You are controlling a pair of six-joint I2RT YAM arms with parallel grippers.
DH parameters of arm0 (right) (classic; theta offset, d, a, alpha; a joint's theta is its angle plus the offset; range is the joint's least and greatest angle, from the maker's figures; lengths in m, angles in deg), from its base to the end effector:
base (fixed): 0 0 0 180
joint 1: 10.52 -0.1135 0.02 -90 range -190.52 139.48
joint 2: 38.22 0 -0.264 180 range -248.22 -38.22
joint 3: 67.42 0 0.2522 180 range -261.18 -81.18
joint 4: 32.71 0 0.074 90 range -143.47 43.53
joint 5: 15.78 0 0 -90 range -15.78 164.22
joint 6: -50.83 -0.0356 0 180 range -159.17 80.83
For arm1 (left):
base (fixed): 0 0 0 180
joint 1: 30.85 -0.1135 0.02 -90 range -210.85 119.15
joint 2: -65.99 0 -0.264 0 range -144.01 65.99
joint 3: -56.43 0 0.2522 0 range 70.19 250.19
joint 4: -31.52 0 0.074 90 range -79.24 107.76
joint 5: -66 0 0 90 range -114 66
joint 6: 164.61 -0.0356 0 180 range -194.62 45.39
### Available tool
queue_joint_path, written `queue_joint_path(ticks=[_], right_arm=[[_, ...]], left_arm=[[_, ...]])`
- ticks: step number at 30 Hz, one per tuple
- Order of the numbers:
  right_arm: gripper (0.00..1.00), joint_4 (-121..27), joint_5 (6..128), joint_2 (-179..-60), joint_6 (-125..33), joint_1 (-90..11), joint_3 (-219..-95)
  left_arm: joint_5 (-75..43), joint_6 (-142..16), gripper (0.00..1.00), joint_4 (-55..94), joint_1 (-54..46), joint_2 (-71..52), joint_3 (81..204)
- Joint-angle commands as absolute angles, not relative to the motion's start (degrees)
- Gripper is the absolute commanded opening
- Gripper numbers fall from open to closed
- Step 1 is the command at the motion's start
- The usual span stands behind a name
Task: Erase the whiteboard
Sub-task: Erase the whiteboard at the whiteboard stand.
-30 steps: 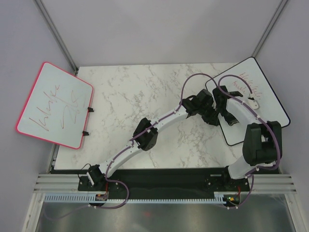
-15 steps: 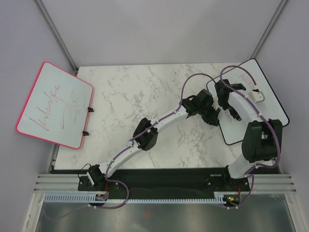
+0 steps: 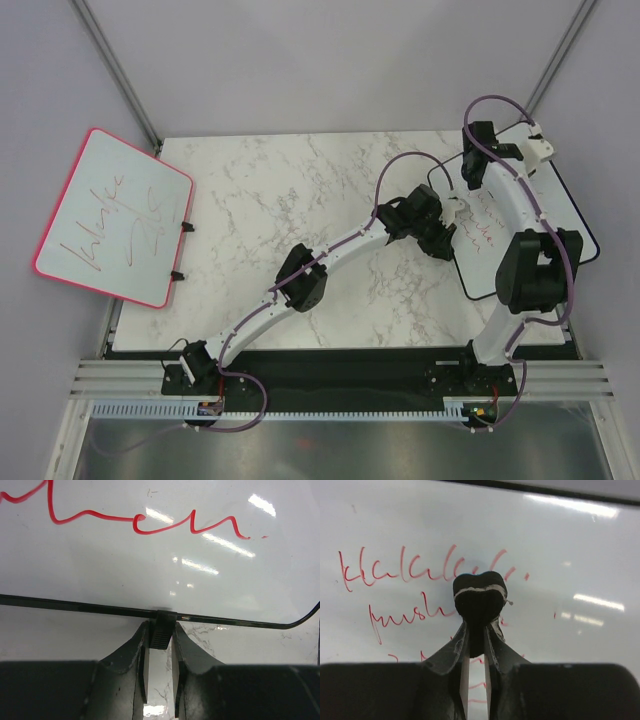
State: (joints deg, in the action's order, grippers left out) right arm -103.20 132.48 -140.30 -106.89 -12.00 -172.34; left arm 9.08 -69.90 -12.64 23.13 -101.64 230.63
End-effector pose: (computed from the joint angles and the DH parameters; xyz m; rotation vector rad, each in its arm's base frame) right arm 0.3631 -0.0209 0.2984 1.3777 1.6771 -0.7476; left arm 0.3434 -0.5054 0.1356 1.2914 1.9923 -1.1748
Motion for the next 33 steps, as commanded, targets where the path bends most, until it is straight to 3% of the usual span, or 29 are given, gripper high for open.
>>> queue_joint_path(ticks=[1,4,8,13,19,25,33], right_arm=[[0.0,-87.6,131.5,-141.4,-75.7,-11.0,-175.0],[0.0,-79.4,124.1,-141.0,-54.7,-11.0,-173.9],[0.0,-77.3,116.3,-144.0,-45.4,-11.1,-177.8],[0.0,-77.6,119.6,-153.5,-41.3,-12.5,-189.1],[0.0,-78.9,129.9,-164.1,-23.0,-12.4,-200.1],[0.0,-80.7,129.8,-166.9,-15.9,-12.2,-204.1],[0.0,-92.9,116.2,-167.4,-22.5,-15.8,-197.6]], left_arm=[[7.5,-67.1,0.02,-14.8,21.7,-103.2,232.3],[7.8,-66.8,0.02,-14.8,21.6,-103.4,232.7],[8.0,-66.6,0.02,-14.8,21.6,-103.6,233.2],[7.9,-66.6,0.02,-14.9,21.6,-103.6,233.1],[7.9,-66.3,0.02,-14.9,21.5,-103.8,233.3],[8.1,-65.8,0.02,-14.9,21.4,-104.0,233.7],[8.0,-65.7,0.02,-14.9,21.4,-104.1,234.0]])
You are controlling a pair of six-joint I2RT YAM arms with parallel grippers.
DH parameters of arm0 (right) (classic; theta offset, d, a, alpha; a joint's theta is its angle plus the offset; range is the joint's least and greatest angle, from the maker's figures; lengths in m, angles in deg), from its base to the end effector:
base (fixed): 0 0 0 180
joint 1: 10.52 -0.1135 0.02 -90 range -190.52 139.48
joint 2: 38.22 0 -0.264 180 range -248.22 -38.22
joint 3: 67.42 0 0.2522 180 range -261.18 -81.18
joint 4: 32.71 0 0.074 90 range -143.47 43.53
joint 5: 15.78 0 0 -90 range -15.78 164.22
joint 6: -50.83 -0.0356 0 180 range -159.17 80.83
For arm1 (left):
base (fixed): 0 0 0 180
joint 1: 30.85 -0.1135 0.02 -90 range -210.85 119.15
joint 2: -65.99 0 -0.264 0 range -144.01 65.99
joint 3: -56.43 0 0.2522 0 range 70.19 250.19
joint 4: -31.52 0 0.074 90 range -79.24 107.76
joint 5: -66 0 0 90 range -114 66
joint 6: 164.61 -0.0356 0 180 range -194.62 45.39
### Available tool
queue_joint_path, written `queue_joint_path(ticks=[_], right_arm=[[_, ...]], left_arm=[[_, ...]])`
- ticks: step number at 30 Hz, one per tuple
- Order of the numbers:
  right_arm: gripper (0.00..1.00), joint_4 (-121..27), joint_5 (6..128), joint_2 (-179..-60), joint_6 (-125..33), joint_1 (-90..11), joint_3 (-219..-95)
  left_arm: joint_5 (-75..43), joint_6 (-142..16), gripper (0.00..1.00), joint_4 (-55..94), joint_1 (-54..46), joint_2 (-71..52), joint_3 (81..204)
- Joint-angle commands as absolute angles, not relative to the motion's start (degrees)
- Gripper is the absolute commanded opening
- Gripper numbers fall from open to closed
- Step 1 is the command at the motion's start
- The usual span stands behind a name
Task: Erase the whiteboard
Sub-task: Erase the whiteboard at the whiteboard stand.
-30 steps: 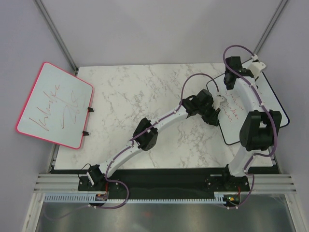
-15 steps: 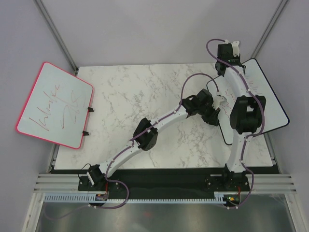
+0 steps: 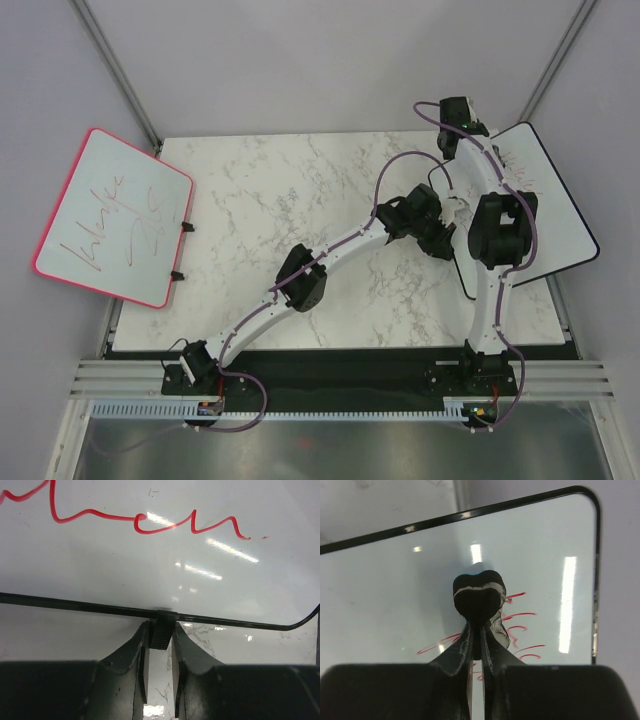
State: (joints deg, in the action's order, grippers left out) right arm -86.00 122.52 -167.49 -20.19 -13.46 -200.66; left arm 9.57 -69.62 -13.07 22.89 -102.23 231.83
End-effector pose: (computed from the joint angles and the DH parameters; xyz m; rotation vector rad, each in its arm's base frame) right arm 0.5031 -0.0008 0.2613 -0.0624 2.3478 -1.1485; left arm 0.3455 -0.5043 0.1359 1.2866 1.9925 -1.1851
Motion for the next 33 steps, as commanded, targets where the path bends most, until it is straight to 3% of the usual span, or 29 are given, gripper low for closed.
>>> queue_joint_path(ticks=[1,5,15,21,33], right_arm=[[0.0,-93.4,114.3,-167.0,-23.2,-16.1,-196.2],[0.0,-93.4,107.7,-165.0,-24.8,-16.3,-192.5],[0.0,-91.5,128.2,-162.6,-22.5,-11.4,-202.5],[0.0,-89.8,122.3,-160.1,-23.3,-7.3,-200.9],[0.0,-90.3,115.3,-166.7,-23.8,-15.5,-205.5]], left_arm=[[8.1,-65.7,0.02,-14.9,21.4,-104.1,234.0],[7.9,-65.8,0.02,-15.0,21.4,-104.0,234.0],[7.8,-65.8,0.02,-15.0,21.4,-104.0,233.9],[7.8,-65.9,0.02,-15.0,21.4,-104.1,234.0],[7.6,-66.0,0.02,-15.0,21.4,-104.0,233.9]])
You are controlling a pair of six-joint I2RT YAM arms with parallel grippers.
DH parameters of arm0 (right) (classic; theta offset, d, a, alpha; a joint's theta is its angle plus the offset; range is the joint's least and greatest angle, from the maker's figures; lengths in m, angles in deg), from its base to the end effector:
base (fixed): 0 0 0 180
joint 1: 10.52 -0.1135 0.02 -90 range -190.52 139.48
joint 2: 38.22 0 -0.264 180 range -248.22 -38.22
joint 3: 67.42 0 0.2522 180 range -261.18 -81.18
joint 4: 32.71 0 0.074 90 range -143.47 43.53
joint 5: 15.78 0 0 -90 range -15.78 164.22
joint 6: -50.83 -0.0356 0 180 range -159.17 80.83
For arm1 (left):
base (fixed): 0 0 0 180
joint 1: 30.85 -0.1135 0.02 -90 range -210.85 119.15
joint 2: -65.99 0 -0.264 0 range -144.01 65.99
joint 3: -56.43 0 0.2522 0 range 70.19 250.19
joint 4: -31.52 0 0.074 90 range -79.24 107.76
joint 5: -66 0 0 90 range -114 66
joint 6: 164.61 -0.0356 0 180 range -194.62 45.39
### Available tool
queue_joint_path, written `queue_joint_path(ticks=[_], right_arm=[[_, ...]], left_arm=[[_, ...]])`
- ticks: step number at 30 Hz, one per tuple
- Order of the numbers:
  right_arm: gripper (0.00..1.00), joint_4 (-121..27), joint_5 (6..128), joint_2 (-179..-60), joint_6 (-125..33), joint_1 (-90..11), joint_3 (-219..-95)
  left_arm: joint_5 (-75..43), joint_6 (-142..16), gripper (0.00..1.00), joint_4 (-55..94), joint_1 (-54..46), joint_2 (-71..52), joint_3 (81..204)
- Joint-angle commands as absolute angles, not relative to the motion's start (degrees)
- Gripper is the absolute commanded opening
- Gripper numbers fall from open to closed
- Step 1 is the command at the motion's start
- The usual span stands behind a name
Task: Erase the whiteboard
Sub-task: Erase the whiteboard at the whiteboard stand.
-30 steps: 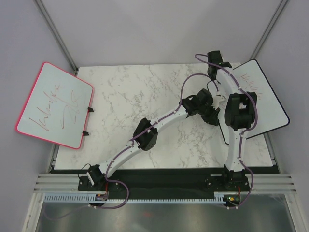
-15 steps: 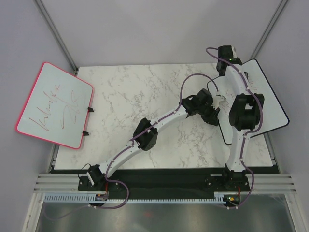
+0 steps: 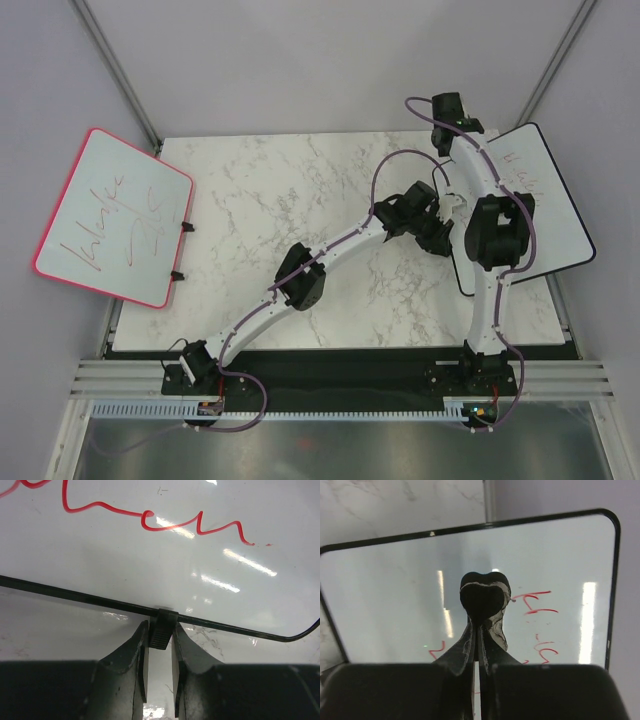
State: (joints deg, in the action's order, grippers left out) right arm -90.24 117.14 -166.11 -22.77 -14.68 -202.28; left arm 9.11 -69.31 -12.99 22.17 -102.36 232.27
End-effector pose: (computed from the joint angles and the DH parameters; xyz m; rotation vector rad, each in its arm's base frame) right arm 0.4965 0.0118 0.2752 -0.0937 2.3758 -1.0102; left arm 0.3523 -0.5002 0.1372 1.2619 1.9971 -1.1741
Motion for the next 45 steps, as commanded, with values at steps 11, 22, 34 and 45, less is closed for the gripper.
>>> queue_joint_path(ticks=[11,22,34,45], right_arm=[[0.0,-90.1,124.5,-162.7,-23.7,-6.4,-202.2],[0.0,-85.8,123.4,-161.5,-20.7,-9.3,-202.9],[0.0,-87.2,110.6,-163.2,-28.3,-9.9,-190.4],[0.0,-81.1,108.9,-157.9,-29.4,-17.3,-182.2]], left_arm=[[7.5,-65.6,0.02,-14.9,21.4,-104.0,233.8],[7.8,-65.6,0.02,-14.9,21.4,-104.2,234.1],[7.9,-65.1,0.02,-14.9,21.3,-104.4,234.5],[7.8,-65.1,0.02,-14.9,21.2,-104.3,234.4]])
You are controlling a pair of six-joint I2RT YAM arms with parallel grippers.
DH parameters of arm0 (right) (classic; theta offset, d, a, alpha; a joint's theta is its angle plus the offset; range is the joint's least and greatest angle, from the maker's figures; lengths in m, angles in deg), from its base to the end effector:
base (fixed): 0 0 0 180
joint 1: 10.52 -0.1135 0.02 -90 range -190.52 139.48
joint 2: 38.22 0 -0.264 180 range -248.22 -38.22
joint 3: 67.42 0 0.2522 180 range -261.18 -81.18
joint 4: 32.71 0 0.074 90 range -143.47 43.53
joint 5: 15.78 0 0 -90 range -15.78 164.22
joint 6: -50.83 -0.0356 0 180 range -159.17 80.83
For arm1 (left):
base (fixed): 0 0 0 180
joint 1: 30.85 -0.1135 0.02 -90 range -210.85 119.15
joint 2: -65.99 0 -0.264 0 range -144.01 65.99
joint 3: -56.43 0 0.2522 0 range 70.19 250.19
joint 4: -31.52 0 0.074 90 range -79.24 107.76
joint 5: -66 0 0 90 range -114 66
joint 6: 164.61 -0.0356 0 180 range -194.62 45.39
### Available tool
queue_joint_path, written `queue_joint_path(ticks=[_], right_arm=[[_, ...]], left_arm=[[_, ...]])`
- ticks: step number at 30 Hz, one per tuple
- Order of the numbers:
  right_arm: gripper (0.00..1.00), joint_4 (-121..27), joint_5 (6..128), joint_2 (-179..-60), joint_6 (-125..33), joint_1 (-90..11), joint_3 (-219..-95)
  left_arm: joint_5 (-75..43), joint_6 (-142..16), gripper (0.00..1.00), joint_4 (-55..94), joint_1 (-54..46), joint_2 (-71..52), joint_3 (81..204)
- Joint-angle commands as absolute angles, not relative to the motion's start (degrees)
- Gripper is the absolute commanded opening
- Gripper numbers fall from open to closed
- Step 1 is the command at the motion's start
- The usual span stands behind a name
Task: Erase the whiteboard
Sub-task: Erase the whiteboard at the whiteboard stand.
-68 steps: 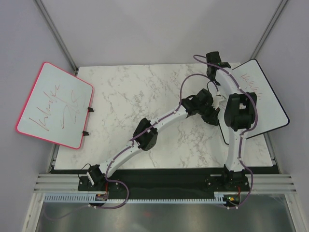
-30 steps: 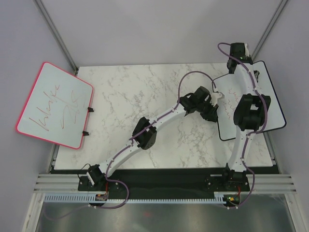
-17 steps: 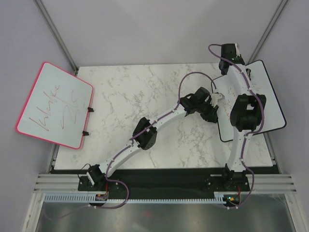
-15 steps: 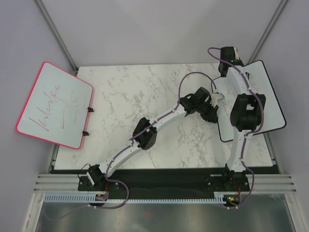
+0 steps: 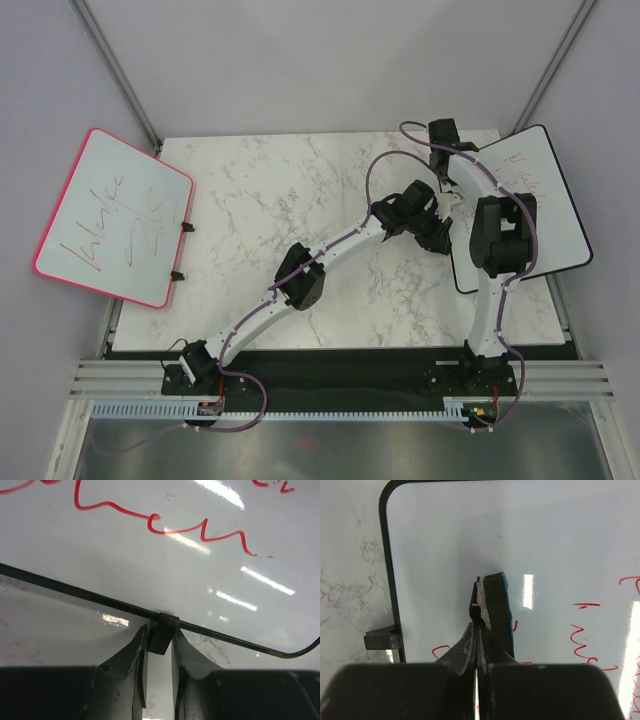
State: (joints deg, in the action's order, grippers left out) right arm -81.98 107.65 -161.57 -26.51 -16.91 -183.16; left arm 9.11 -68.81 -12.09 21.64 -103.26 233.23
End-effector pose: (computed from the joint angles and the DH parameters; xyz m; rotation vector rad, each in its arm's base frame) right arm 0.4710 0.0330 0.2138 -0.1927 2.4923 -0.7871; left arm 0.3580 -0.4983 0.1348 1.2409 1.9900 -1.1767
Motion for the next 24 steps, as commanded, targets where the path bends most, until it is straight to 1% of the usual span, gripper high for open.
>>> queue_joint_path(ticks=[1,4,10,13,17,21,22,24], right_arm=[[0.0,-81.2,109.0,-157.6,-29.8,-16.8,-182.3],[0.0,-81.1,108.9,-155.3,-31.4,-13.8,-181.8],[0.0,-79.3,112.8,-149.7,-31.0,-8.3,-177.7],[0.0,-78.3,112.0,-147.5,-30.8,-6.4,-177.3],[0.0,-77.8,107.4,-144.3,-31.4,-4.8,-178.0],[0.0,-77.8,97.1,-142.5,-33.2,-4.5,-178.4],[0.0,-77.6,91.8,-142.1,-33.7,-4.5,-178.3],[0.0,-76.2,86.4,-141.8,-34.9,-4.4,-178.0]], left_arm=[[7.9,-65.1,0.02,-14.9,21.2,-104.3,234.4],[7.9,-65.1,0.02,-14.9,21.2,-104.4,234.4],[7.9,-65.1,0.02,-14.9,21.2,-104.4,234.5],[7.9,-65.1,0.02,-14.9,21.2,-104.4,234.4],[8.0,-65.1,0.02,-14.9,21.2,-104.3,234.4],[8.0,-65.1,0.02,-14.9,21.2,-104.4,234.5],[8.1,-65.1,0.02,-14.9,21.2,-104.5,234.5],[8.1,-65.1,0.02,-15.0,21.2,-104.4,234.5]])
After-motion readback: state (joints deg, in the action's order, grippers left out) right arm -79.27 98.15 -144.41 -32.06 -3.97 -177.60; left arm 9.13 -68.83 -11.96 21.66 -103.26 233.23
